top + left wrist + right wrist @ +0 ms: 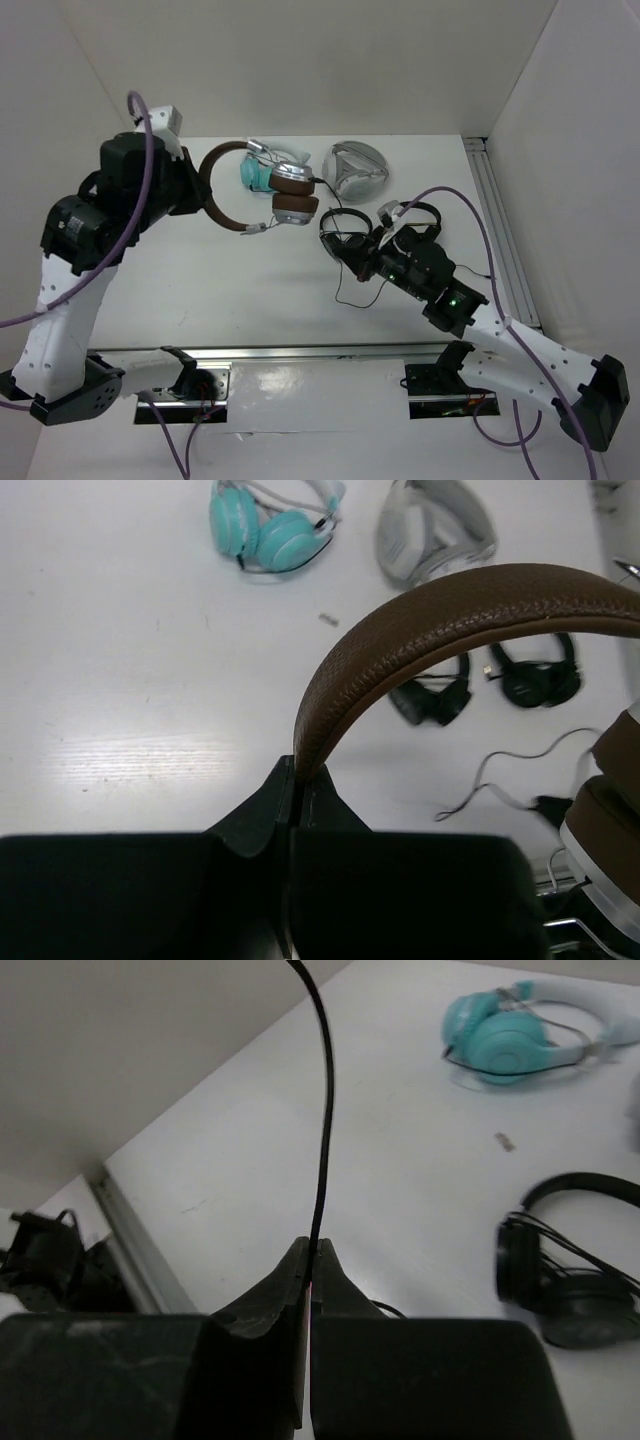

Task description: Wrap the headphones

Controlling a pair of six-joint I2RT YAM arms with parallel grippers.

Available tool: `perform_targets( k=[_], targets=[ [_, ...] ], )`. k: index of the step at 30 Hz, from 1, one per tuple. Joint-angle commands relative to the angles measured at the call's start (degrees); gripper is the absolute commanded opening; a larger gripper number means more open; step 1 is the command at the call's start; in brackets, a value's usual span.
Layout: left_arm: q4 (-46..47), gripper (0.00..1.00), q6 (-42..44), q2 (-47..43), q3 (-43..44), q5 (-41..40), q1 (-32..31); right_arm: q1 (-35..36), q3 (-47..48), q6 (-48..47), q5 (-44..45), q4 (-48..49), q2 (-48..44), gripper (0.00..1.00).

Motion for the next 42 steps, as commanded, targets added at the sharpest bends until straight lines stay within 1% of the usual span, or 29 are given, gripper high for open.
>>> perform_targets(
  k=[1, 2, 3, 4, 5, 6, 7, 8, 9, 11, 13, 14, 15, 17, 18, 20, 21, 22, 24, 27, 30, 33, 34, 37, 39, 42],
  targets=[
    [10.9, 0.0, 3.7, -4.2, -11.7, -0.7, 0.3, -0.2, 8.6, -1.4, 16.2, -12.3, -6.1, 0.0],
    [11.9, 0.0, 4.7, -4.9, -14.5, -0.1, 0.3, -0.2, 10.3, -2.6, 18.8, -15.5, -8.2, 0.0],
    [12.6, 0.0, 6.3, -5.5, -19.0, 0.4, 0.3, -0.2, 11.9, -3.5, 21.0, -20.7, -8.9, 0.0],
    [13.1, 0.0, 7.4, -6.1, -21.0, 1.0, 0.3, -0.2, 15.3, -4.3, 23.4, -23.1, -9.5, 0.0],
    [13.1, 0.0, 8.0, -6.1, -22.7, -0.3, 0.3, -0.2, 17.0, -5.0, 23.9, -25.2, -9.5, 0.0],
    [13.6, 0.0, 8.0, -6.1, -26.0, -1.5, -0.8, -0.2, 18.8, -6.2, 24.0, -28.8, -9.5, 0.0],
    [14.7, 0.0, 8.7, -6.6, -27.7, -2.9, -3.0, -0.2, 21.4, -6.2, 24.0, -30.2, -9.5, 0.0],
    [15.2, 0.0, 8.7, -6.6, -29.2, -7.1, -4.6, -0.2, 22.4, -7.0, 22.6, -31.3, -9.5, 0.0],
    [15.8, 0.0, 8.7, -6.6, -30.6, -8.4, -5.9, -0.2, 23.2, -7.9, 21.8, -32.4, -8.9, 0.0],
    [16.5, 0.0, 8.7, -6.6, -33.6, -9.0, -9.6, -0.2, 24.4, -8.5, 19.7, -34.8, -8.2, 0.0],
    [17.1, 0.0, 10.5, -6.6, -35.4, -8.9, -12.2, -0.2, 25.1, -9.2, 17.4, -35.8, -7.6, 0.0],
    [17.1, 0.0, 11.1, -6.0, -35.4, -8.9, -15.1, -0.2, 25.1, -9.9, 16.1, -36.3, -7.6, 0.0],
    [17.1, 0.0, 11.7, -5.1, -35.9, -7.2, -16.8, -0.2, 25.1, -9.9, 13.3, -36.3, -7.0, 0.0],
    [17.1, 0.0, 13.4, -3.9, -35.9, -6.7, -20.3, -0.2, 25.1, -10.6, 11.0, -36.3, -7.0, 0.0],
    [17.1, 0.0, 13.4, -3.2, -35.9, -6.1, -24.0, -0.2, 25.1, -10.6, 8.9, -36.3, -7.0, 0.0],
    [17.1, 0.0, 15.1, -1.6, -35.3, -5.3, -27.7, -0.2, 25.1, -11.2, 6.2, -36.3, -6.3, 0.0],
    [17.1, 0.0, 15.7, -1.0, -34.8, -5.3, -30.8, -0.2, 24.5, -11.2, 4.7, -36.3, -6.3, 0.0],
    [16.3, 0.0, 15.7, 0.2, -34.3, -5.9, -32.2, -0.2, 24.5, -11.7, 2.1, -36.3, -6.3, 0.0],
    [15.7, 0.0, 16.2, 1.3, -34.3, -6.8, -35.0, -0.2, 23.9, -12.3, -0.2, -36.3, -6.3, 0.0],
    [15.0, 0.0, 16.8, 3.7, -33.6, -7.3, -36.6, -0.2, 23.9, -12.3, -0.9, -36.9, -7.0, 0.0],
    [14.5, 0.0, 17.4, 5.2, -32.3, -5.1, -38.6, -0.2, 23.4, -12.3, -3.6, -36.9, -7.0, 0.0],
    [12.2, 0.0, 16.5, 7.3, -28.4, -5.1, -40.0, -0.2, 22.6, -12.3, -5.0, -36.2, -7.0, 0.0],
    [11.7, 0.0, 16.0, 7.3, -27.3, -5.1, -41.4, -0.2, 20.9, -12.3, -5.0, -36.2, -7.0, 0.0],
    [11.7, 0.0, 16.0, 7.8, -24.6, -4.3, -42.1, -0.2, 18.9, -11.2, -4.4, -34.5, -7.0, 0.0],
    [12.6, 0.0, 16.7, 7.3, -24.6, -2.5, -42.1, -0.2, 18.2, -10.6, -4.4, -33.3, -7.6, 0.0],
    [13.1, 0.0, 17.3, 7.3, -23.5, -1.8, -42.1, -0.2, 17.6, -10.1, -4.4, -33.3, -7.6, 0.0]
  ],
)
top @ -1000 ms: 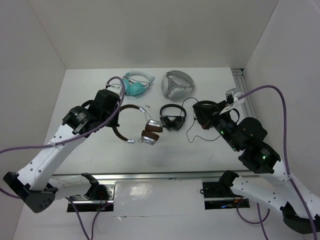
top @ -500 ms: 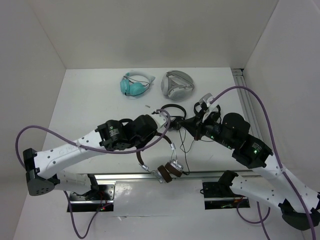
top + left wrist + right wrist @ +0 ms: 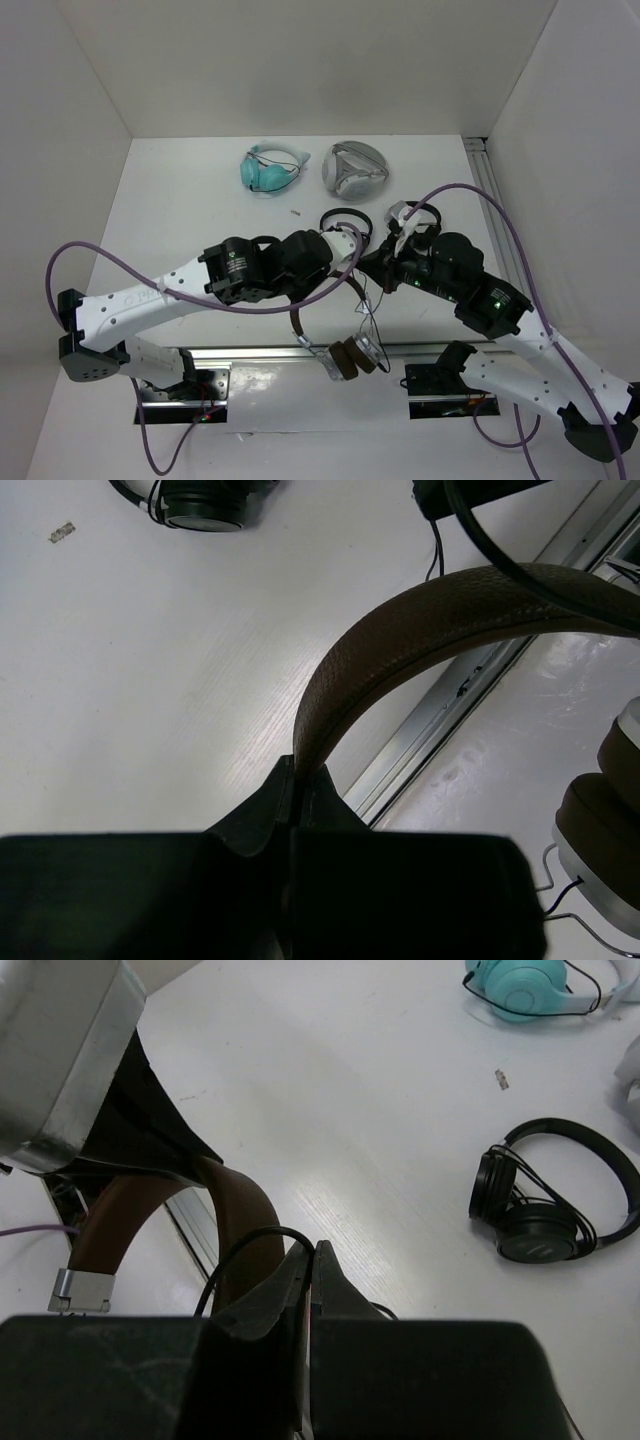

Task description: Wrap the headphones

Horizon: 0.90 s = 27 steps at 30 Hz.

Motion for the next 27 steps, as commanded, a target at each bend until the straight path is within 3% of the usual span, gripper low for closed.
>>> perform_targets(
  k=[1, 10, 19, 27],
  targets=[
    [1.8, 0.0, 0.9, -1.1, 2.6, 3.2, -0.1, -0.1, 0.0, 0.7, -0.8, 3.6, -0.7, 0.0],
    [5.4, 0.0, 0.9, -6.7, 2.6, 4.3, -0.1, -0.1, -0.5, 0.7, 0.8, 3.6, 1.0, 0.0],
    [15.8, 0.0, 0.4, -18.1, 0.0, 1.2, -0.1, -0.1, -1.0, 2.4, -0.6, 4.7, 3.1, 0.0],
    [17.6, 0.0, -2.2, -18.7, 0.0, 1.2, -0.1, 0.4, -6.0, 4.9, -7.2, 15.4, 3.1, 0.03]
  ],
)
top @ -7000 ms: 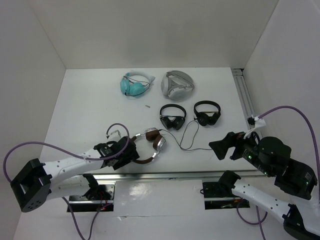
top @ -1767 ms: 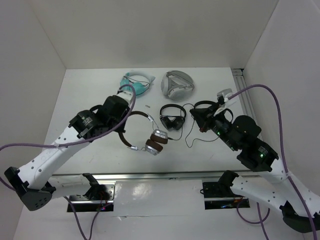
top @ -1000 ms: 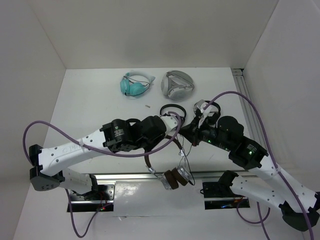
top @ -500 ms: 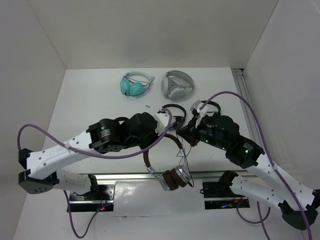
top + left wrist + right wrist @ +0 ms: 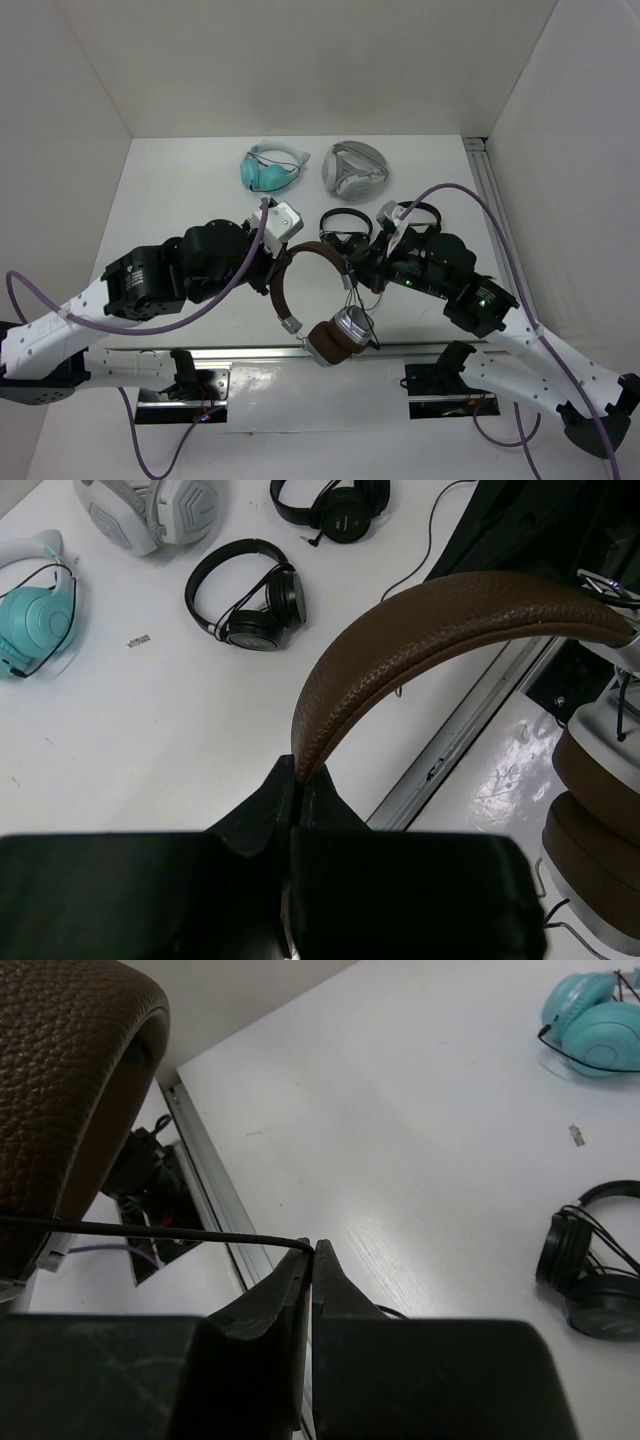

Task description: Wrap the headphones

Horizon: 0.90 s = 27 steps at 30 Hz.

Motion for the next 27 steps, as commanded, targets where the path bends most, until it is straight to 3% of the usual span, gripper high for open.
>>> perform_targets(
  k=[1, 4, 9, 12, 16, 23, 27],
  targets=[
    [10.9, 0.0, -4.0, -1.1, 0.8, 2.6, -0.5, -0.1, -3.1, 1.7, -1.8, 5.4, 0.7, 0.08],
    [12.5, 0.0, -6.4, -1.6, -0.4, 1.7, -0.5, -0.1, -5.4, 2.2, -4.3, 10.1, 1.8, 0.15],
    [15.5, 0.0, -10.5, -2.7, -1.0, 0.1, -0.5, -0.1, -11.0, 5.7, -8.0, 22.9, 3.0, 0.44],
    [16.8, 0.0, -11.9, -4.0, -1.5, -1.3, -0.5, 0.4, -14.9, 7.5, -7.4, 31.6, 4.2, 0.55],
    [16.2, 0.0, -15.0, -4.5, -0.8, -6.2, -0.5, 3.7, -18.5, 8.1, -2.8, 40.0, 7.5, 0.56],
    [14.3, 0.0, -27.0, -7.9, -0.3, -21.7, -0.5, 8.0, -26.3, 10.7, 1.1, 54.7, 16.4, 0.56],
    [9.1, 0.0, -35.0, -7.9, 2.1, -30.9, -0.5, 13.1, -29.2, 11.4, 3.2, 60.5, 21.2, 0.39]
  ],
)
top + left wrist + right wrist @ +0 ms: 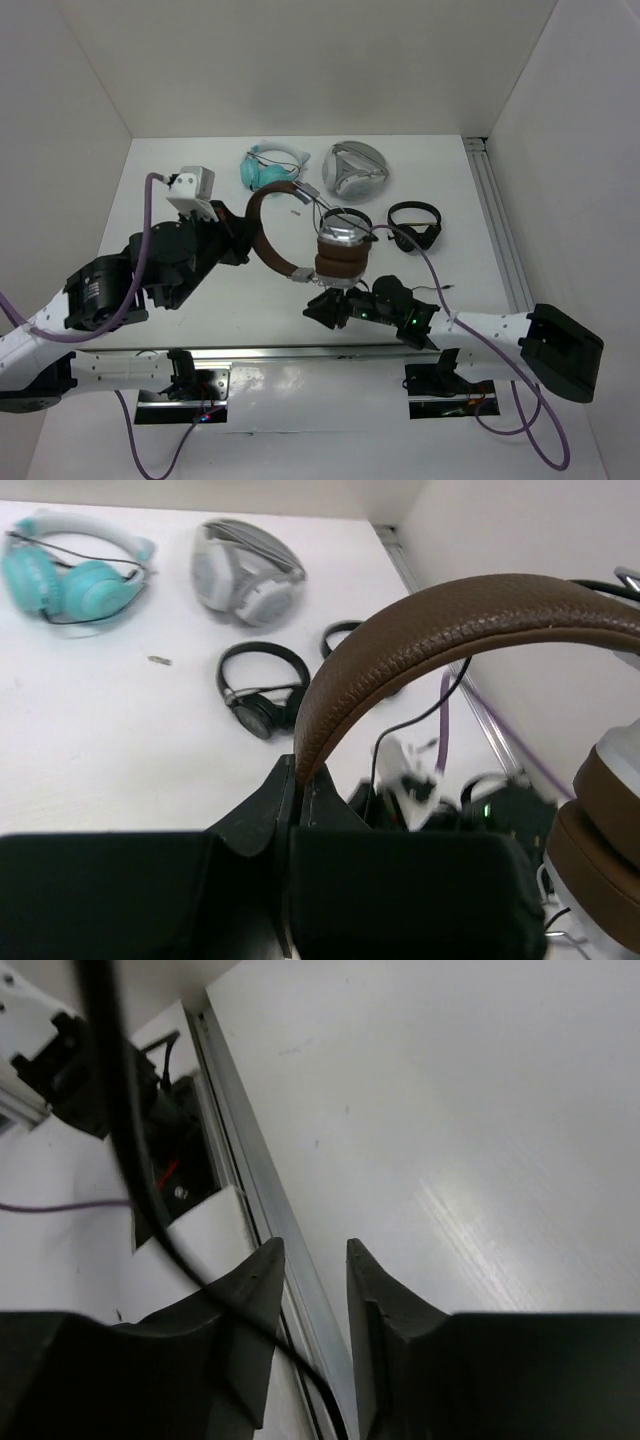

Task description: Wrap the headphones

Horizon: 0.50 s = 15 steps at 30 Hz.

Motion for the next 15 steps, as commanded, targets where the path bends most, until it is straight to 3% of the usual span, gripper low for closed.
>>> perform_targets(
  k=[1, 6, 10, 11, 15],
  targets=[
    [-0.9, 0.0, -12.3, -0.4, 4.8, -12.1, -0.2, 5.0, -1.6, 0.9, 5.4, 12.2, 2.4, 0.37],
    [-10.8, 0.0, -21.2, 3.8, 10.2, -21.9, -0.2, 13.9, -2.2, -0.3, 12.8, 12.8, 7.1, 0.25],
    [-13.9, 0.0, -21.8, 6.1, 12.8, -26.5, 0.9, 21.7, -2.2, -1.5, 24.3, 9.3, 9.0, 0.07],
    [-13.9, 0.0, -20.9, 6.1, 13.4, -26.5, 3.0, 23.5, -1.4, -1.5, 30.8, 8.1, 9.9, 0.0],
    [-13.4, 0.0, -18.1, 7.4, 12.2, -21.9, 13.2, 30.3, 0.6, -1.5, 41.8, 2.9, 10.4, 0.0]
  ],
)
